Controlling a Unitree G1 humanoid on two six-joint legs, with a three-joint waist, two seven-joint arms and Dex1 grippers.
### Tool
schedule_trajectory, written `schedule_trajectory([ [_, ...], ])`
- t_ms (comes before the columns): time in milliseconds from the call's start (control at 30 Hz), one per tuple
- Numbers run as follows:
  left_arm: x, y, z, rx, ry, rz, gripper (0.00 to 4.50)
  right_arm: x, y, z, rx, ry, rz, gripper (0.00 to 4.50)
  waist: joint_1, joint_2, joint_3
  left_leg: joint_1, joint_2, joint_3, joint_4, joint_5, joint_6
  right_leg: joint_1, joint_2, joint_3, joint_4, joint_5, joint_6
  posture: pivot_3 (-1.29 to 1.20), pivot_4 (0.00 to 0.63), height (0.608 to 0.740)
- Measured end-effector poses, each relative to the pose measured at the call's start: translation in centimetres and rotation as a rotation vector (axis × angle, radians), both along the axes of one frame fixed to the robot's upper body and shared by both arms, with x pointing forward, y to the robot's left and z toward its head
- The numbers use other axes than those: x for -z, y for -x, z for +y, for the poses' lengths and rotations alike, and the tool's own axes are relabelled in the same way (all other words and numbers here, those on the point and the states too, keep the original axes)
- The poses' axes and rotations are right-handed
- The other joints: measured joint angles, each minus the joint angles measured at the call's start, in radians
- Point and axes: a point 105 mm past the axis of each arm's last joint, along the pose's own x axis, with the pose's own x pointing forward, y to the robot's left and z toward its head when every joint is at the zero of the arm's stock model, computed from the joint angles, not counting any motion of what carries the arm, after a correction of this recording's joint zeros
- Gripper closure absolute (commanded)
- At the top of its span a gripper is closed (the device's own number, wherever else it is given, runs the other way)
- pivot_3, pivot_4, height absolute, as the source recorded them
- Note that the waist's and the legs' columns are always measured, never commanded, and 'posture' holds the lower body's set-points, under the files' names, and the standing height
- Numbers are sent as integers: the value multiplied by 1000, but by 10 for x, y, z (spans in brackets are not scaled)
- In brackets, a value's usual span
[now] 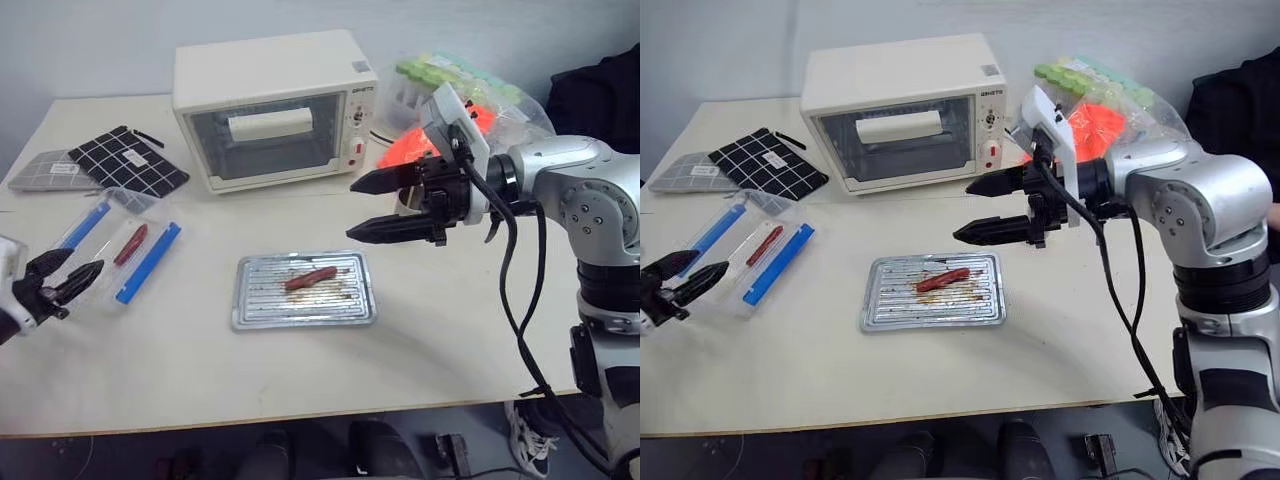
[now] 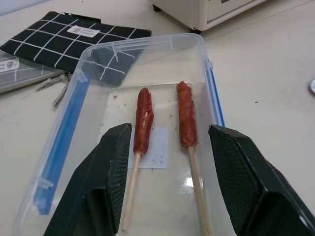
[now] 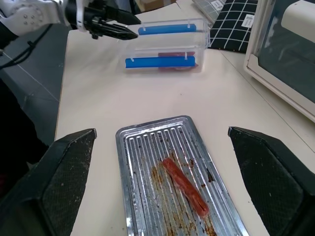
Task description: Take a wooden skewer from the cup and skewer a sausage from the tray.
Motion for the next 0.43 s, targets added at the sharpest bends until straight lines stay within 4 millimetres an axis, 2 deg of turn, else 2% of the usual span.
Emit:
schedule_trajectory([
  [200,-15,46,16,-25,31,41,1966,1,3,-2,-37,9,-1,0,5,0,0,0,0,0,0,0,0,1,0,0,-4,0,0,0,150,740],
  [333,-21,57,26,-48,50,29,1966,2,-2,-3,-31,4,10,0,9,0,0,1,0,0,1,0,1,2,-1,0,-4,0,0,0,150,740],
  [433,-26,57,26,-46,41,17,1966,6,-3,-1,-30,14,18,0,9,0,0,1,0,0,1,-1,1,2,-1,0,-4,0,0,0,150,740],
])
